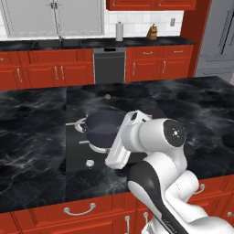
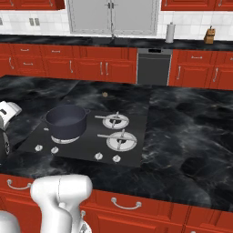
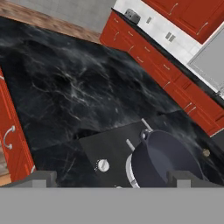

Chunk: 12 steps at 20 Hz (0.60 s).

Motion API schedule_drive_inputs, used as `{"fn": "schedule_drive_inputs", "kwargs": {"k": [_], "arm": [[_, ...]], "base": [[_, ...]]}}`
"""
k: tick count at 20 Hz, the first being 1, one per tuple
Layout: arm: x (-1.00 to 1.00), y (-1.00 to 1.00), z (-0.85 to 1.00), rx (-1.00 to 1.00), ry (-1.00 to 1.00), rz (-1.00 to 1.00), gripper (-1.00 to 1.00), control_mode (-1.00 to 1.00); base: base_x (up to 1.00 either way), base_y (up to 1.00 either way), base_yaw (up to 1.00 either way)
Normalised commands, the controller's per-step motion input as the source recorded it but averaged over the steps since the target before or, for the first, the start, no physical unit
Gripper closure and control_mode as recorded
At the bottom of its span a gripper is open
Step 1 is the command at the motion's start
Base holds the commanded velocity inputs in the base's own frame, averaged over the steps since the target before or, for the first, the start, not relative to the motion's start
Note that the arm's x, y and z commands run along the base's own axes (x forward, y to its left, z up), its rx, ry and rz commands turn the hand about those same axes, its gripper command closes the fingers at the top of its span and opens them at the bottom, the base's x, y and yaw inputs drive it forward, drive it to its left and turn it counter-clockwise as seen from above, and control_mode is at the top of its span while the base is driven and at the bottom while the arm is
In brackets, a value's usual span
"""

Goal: Turn on the burner for the pot on the stove. Wait thirty seconds for the pot to heat up. Then add the garlic to the pot.

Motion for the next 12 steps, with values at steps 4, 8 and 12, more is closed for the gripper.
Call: {"fn": "schedule_drive_inputs", "kwargs": {"k": [4,8,12], "arm": [[0.00,0.00,0.00,0.00,0.00,0.00,-1.00,-1.00],[0.00,0.00,0.00,0.00,0.00,0.00,-1.00,-1.00],[0.00,0.00,0.00,0.00,0.00,0.00,-1.00,-1.00]], "base": [[0.00,0.00,0.00],[0.00,0.00,0.00],[0.00,0.00,0.00]]}}
